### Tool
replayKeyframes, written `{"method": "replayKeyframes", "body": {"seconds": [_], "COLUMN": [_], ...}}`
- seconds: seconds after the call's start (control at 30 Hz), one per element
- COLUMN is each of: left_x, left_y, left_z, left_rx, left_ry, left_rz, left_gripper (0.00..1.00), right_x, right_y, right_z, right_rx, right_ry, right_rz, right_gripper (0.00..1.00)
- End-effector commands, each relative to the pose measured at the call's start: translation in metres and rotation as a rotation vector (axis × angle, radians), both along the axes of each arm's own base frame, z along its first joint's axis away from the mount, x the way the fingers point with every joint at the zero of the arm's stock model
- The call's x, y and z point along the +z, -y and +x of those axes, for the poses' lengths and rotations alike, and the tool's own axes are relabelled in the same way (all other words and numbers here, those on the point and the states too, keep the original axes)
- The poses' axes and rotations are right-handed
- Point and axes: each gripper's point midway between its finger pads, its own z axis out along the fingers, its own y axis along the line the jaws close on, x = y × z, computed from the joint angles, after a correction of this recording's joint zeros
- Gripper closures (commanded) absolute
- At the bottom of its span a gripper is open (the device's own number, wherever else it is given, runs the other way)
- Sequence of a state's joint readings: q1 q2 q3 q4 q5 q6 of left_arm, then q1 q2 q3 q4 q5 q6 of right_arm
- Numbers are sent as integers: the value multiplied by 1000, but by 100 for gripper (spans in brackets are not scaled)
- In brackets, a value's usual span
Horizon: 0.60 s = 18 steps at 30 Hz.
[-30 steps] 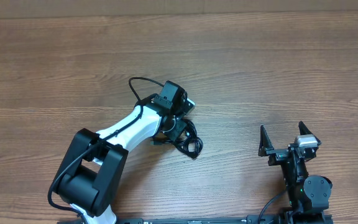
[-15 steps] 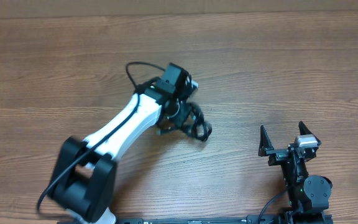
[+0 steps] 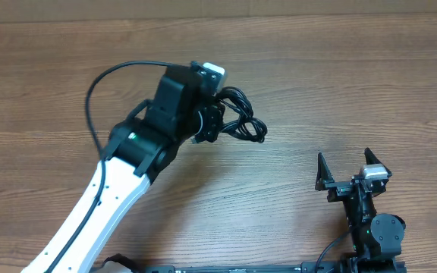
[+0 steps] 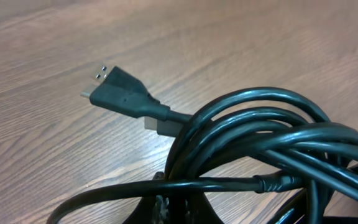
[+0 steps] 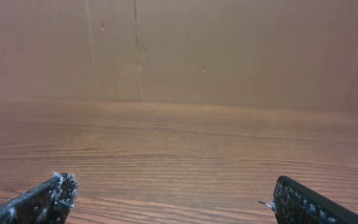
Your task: Untangle cables
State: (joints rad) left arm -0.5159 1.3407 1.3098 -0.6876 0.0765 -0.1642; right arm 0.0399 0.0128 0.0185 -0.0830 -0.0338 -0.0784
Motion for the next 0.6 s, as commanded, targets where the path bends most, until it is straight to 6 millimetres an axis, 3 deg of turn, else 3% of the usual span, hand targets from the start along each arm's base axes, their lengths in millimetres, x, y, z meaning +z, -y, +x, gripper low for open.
{"method": "replayKeyframes", "body": {"seconds": [0.0, 0.07, 0.17, 0.27, 0.43, 0.57], "left_x": [29, 27, 23, 19, 19, 20], "left_y": [-8, -11, -14, -16, -16, -7], "left_z": [-5, -10, -15, -18, -18, -23], "left_rx": [158, 198, 208, 248, 238, 157], "left_ry": [-32, -73, -100, -139, -135, -134], "left_rz": [-168, -196, -188, -214, -202, -197], "left_gripper": [96, 96, 96, 96, 96, 96], "right_x": [-3, -3, -2, -1, 11, 30], "right_y": [-2, -4, -6, -20, -57, -58], "right_z": [0, 0, -1, -3, -19, -27], "right_rx": [11, 26, 29, 106, 334, 331], "right_ry": [-1, -4, -24, -61, -117, -155], "right_rz": [4, 42, 238, 446, 468, 489], "right_gripper": [0, 0, 0, 0, 0, 0]}}
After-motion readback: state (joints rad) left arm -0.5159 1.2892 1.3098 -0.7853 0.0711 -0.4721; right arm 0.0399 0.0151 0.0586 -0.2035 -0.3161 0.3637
